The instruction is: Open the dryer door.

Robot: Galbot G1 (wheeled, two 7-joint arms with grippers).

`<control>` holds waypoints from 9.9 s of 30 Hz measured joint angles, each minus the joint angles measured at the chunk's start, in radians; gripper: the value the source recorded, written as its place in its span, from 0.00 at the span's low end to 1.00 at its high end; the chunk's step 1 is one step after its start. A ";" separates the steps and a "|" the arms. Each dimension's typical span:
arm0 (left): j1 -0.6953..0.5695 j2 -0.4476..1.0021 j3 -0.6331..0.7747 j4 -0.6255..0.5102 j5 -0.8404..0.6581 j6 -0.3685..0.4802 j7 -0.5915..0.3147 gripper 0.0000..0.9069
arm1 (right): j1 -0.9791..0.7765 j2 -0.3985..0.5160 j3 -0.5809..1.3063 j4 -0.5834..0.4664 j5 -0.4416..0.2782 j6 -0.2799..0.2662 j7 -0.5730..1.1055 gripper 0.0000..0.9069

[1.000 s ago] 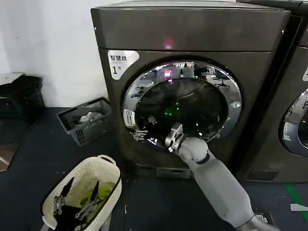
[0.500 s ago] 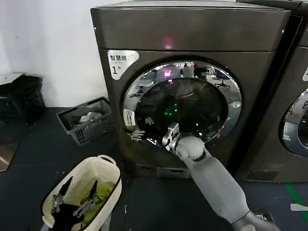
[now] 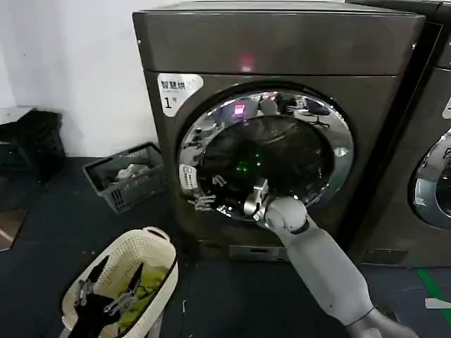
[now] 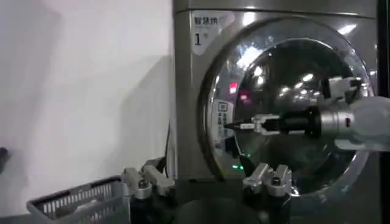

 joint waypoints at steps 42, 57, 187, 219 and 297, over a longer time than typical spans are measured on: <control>-0.395 0.479 0.166 0.365 -0.474 0.131 0.043 1.00 | -0.383 -0.247 0.343 0.315 0.042 -0.046 -0.597 1.00; -0.615 0.568 0.396 0.460 -0.574 0.216 0.098 1.00 | -0.615 -0.244 0.683 0.319 0.005 -0.011 -0.581 1.00; -1.532 0.271 1.425 0.829 -0.468 -0.325 -0.310 1.00 | -1.070 -0.222 2.216 0.268 -0.214 -0.140 0.663 1.00; -1.097 1.290 1.078 0.369 -0.548 -0.090 -0.059 1.00 | -0.984 -0.246 2.223 0.318 -0.340 -0.102 0.661 1.00; -0.874 1.578 0.929 0.465 -0.223 0.224 0.168 1.00 | -1.007 -0.240 2.216 0.323 -0.291 -0.147 0.668 1.00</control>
